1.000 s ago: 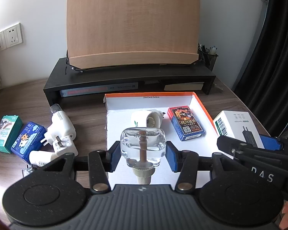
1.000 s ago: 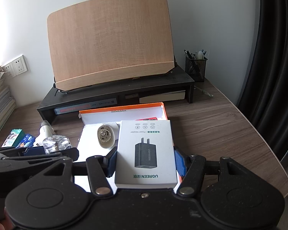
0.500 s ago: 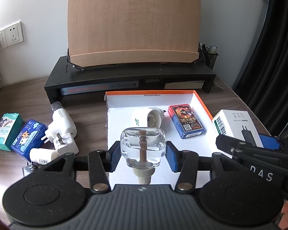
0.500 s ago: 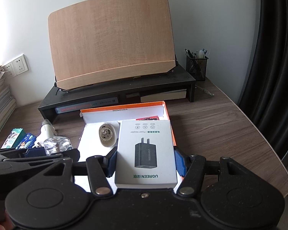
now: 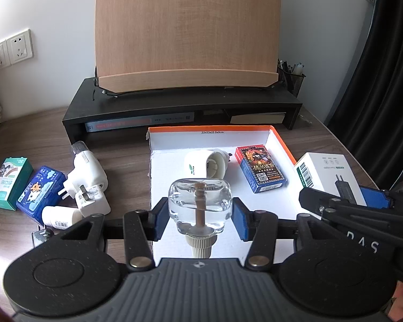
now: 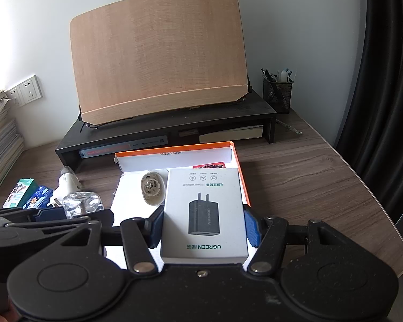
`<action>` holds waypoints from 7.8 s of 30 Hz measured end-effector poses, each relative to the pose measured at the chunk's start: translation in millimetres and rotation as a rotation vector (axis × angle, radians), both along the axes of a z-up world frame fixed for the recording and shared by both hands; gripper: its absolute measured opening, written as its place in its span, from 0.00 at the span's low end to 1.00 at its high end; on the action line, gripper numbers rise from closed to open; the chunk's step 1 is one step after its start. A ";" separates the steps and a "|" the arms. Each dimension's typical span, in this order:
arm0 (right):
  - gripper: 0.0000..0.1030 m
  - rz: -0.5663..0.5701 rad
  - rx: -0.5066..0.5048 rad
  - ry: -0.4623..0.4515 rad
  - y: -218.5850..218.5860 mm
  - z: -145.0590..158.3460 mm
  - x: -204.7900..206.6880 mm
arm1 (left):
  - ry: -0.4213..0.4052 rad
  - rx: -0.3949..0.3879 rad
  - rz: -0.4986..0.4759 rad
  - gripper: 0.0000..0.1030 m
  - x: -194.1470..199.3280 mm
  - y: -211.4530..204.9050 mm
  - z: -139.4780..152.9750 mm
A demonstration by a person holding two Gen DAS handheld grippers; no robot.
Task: Organize rigid objects
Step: 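Hold the glass bottle and charger box above the white box with both tools, then open the right tool to drop the UGREEN charger box into the white box, then open the left tool to drop the glass bottle into the white box, then move both tools from the box back toward the scattered items, then grasp the black charger with the left tool while the right tool grasps the white pill bottle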
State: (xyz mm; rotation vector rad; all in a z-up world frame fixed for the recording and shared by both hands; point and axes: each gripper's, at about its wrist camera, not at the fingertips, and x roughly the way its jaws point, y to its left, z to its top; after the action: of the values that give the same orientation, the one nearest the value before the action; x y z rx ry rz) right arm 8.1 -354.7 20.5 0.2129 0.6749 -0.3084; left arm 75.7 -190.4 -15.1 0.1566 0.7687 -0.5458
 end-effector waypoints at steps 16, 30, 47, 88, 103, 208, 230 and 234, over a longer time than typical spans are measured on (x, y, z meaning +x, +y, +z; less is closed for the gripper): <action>0.69 0.000 0.001 -0.001 -0.8 -0.6 -0.3 | 0.000 0.002 -0.002 0.49 -2.0 -2.4 -0.2; 0.69 0.008 -0.007 -0.001 0.3 2.0 -1.6 | -0.006 0.003 -0.005 0.49 -3.8 -1.7 0.6; 0.69 0.006 -0.006 0.020 -1.0 -3.7 2.9 | 0.011 0.006 -0.001 0.49 -1.1 0.6 -3.4; 0.69 0.010 0.021 0.095 3.2 -30.7 17.0 | 0.047 0.013 0.008 0.49 13.6 6.1 -16.0; 0.69 0.002 0.026 0.122 3.9 -40.1 23.2 | 0.076 0.014 0.001 0.49 18.2 3.5 -24.2; 0.75 0.296 0.009 0.117 162.8 -49.9 85.3 | 0.078 0.027 0.263 0.38 80.8 164.7 -76.9; 0.77 0.299 0.016 0.127 246.7 -93.5 165.8 | 0.070 -0.022 0.327 0.36 92.1 261.1 -66.5; 0.77 0.263 -0.005 0.130 248.8 -101.4 174.0 | 0.076 -0.026 0.321 0.36 94.7 266.5 -68.9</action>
State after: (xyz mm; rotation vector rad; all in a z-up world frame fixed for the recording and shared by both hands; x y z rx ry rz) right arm 182.1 -105.9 -80.9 0.0984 0.8213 -0.0723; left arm 170.4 76.2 -84.0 -0.0127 0.8411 -0.2578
